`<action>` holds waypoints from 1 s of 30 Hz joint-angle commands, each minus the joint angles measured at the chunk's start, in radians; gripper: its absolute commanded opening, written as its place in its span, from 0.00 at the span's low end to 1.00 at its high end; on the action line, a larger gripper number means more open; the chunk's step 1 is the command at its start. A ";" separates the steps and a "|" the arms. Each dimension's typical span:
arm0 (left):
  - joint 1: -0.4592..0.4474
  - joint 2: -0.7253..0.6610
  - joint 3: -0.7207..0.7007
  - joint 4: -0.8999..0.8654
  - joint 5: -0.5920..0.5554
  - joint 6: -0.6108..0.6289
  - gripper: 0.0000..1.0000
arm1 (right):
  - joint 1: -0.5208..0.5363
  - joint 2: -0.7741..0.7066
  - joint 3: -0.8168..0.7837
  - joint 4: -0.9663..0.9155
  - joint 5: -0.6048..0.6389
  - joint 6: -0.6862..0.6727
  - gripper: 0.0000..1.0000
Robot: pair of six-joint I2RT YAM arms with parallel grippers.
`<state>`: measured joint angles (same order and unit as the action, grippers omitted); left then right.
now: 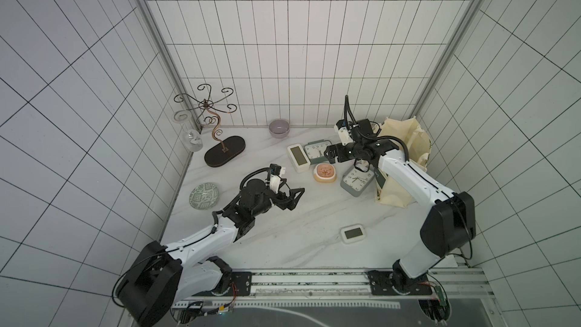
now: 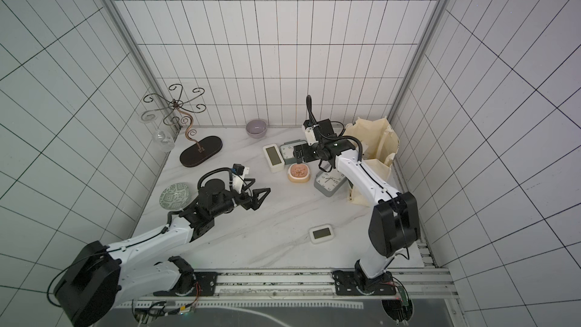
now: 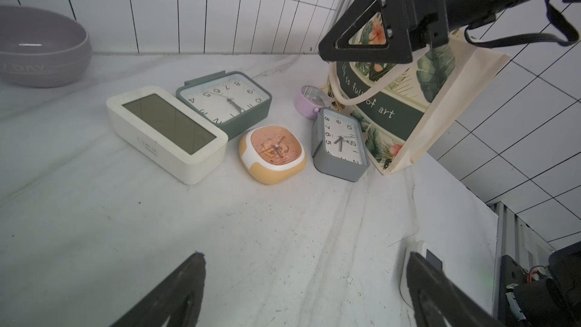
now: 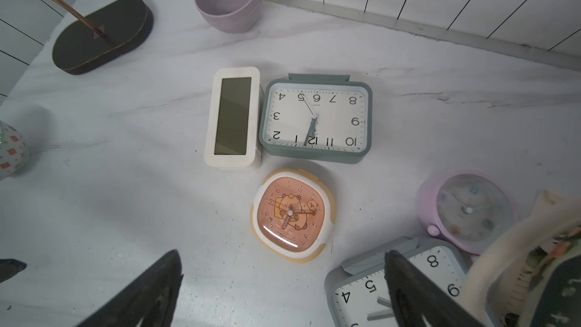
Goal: Put the alarm clock into the canvas bag
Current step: Pick up the alarm from the center of the board.
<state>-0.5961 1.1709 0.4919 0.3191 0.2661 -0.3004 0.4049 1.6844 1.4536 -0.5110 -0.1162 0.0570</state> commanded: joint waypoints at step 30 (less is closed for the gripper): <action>0.189 0.140 0.032 -0.092 -0.046 -0.236 0.97 | 0.153 0.395 0.242 0.127 -0.105 0.141 0.93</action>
<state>-0.4099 1.3407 0.5388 0.2161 0.2253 -0.5083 0.5362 2.0483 1.6035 -0.4038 -0.2161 0.1070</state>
